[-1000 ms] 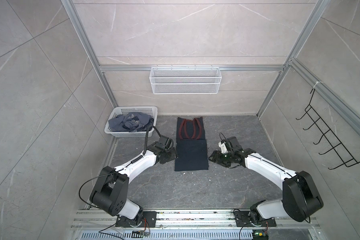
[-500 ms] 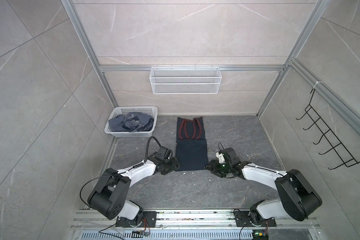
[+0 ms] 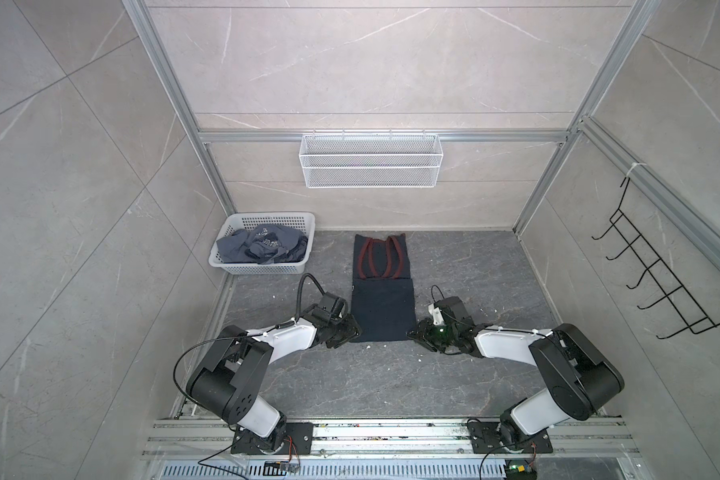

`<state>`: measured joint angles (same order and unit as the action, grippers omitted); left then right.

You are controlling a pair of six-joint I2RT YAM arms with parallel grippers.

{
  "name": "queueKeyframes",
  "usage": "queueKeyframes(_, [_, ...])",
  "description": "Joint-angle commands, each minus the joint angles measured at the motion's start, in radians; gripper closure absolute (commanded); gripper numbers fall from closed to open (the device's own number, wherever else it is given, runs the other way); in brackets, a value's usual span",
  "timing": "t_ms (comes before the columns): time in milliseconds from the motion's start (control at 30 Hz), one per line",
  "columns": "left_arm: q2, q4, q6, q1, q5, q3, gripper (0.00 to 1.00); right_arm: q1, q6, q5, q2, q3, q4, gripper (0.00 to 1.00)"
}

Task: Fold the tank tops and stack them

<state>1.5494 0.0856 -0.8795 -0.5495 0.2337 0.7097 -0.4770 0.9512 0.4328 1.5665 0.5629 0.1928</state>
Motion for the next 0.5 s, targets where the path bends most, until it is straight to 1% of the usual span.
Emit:
queueKeyframes(0, [0.026,0.022,-0.013,-0.013,0.008,-0.009,0.51,-0.009,0.005,-0.032,0.021,-0.029,-0.014,0.71])
queueKeyframes(67, [0.026,0.027,-0.016,-0.019,0.003,-0.004,0.55,-0.009,-0.002,-0.041,0.018,-0.031,-0.022,0.77])
queueKeyframes(267, [0.029,0.031,-0.021,-0.022,-0.001,0.0,0.67,-0.013,-0.016,-0.047,0.03,-0.017,-0.033,0.89])
queueKeyframes(467, [0.025,0.044,-0.025,-0.023,-0.001,0.007,0.8,-0.031,-0.015,-0.07,0.007,-0.012,-0.063,1.0])
